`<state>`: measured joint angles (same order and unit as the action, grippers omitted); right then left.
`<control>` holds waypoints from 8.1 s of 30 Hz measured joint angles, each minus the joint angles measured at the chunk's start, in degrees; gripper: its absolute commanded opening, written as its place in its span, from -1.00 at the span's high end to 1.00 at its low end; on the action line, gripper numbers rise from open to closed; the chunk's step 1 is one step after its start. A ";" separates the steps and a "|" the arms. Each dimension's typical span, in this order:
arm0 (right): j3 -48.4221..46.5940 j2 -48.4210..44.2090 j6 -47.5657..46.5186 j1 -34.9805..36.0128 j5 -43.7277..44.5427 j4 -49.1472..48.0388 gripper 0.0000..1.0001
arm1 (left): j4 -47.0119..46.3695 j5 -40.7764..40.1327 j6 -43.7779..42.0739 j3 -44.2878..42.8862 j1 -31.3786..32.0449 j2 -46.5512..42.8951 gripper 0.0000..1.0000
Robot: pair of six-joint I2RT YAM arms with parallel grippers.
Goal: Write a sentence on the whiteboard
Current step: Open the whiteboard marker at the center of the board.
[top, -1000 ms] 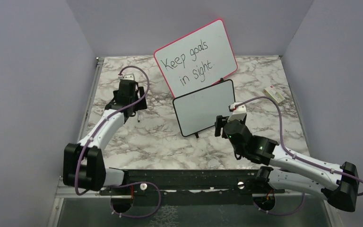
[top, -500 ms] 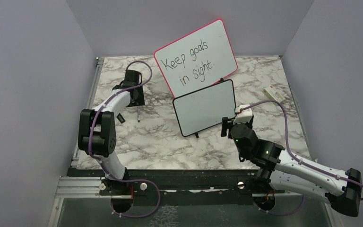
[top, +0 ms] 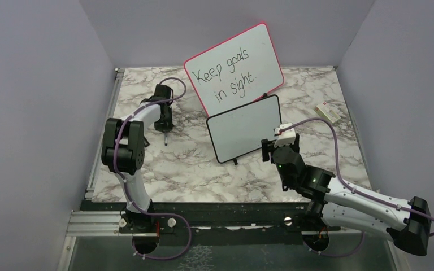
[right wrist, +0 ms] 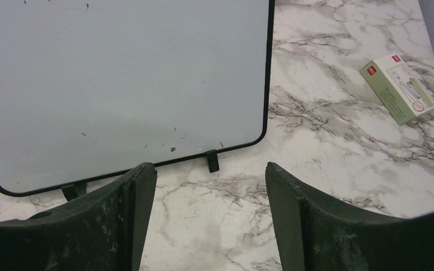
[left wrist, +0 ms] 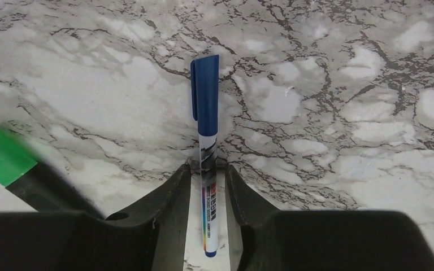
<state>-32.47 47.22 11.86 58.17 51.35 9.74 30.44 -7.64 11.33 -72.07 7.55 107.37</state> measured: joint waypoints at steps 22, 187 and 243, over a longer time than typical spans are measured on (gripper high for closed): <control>-0.55 2.23 -4.02 0.00 -3.74 -2.40 -0.63 | 1.97 2.84 0.70 -0.24 -0.66 -1.20 1.00; -20.74 -0.79 -12.61 -2.29 -64.39 10.29 0.99 | -13.20 38.32 -30.21 21.81 39.45 -57.09 0.15; -24.57 -10.38 -19.41 -2.40 -63.04 20.79 0.99 | -13.44 33.59 -41.68 28.83 39.54 -61.64 1.00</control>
<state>-57.04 36.84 -7.55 55.77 -11.68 30.52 16.99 25.96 -30.35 -43.24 47.09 45.74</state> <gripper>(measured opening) 0.157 0.157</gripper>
